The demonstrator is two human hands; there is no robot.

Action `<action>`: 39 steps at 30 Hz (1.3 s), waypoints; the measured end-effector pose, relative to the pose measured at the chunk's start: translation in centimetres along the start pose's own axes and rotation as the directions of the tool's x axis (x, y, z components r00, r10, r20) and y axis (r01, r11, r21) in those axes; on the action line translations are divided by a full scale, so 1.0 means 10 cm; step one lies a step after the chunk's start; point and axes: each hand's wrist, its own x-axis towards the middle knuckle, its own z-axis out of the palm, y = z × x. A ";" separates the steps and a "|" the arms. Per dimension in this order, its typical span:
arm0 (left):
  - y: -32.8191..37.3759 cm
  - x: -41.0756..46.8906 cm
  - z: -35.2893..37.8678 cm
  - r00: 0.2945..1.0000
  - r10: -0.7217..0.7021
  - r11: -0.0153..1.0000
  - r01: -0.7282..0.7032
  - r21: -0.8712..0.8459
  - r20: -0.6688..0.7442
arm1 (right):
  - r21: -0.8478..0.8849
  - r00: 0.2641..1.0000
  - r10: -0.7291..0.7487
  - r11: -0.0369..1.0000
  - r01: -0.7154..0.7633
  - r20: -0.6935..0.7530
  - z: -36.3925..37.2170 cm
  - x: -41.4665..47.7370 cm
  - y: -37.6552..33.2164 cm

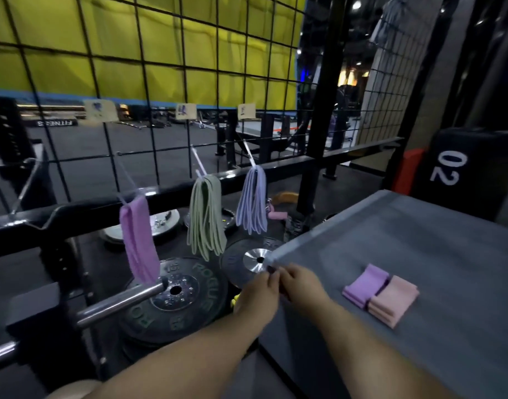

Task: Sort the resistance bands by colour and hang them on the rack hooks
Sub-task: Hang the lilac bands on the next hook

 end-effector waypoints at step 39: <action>0.59 0.41 0.42 0.969 0.242 0.964 -0.233 -0.126 0.057 | -0.336 0.888 0.049 0.915 -0.223 -0.457 -0.95 -0.03 0.34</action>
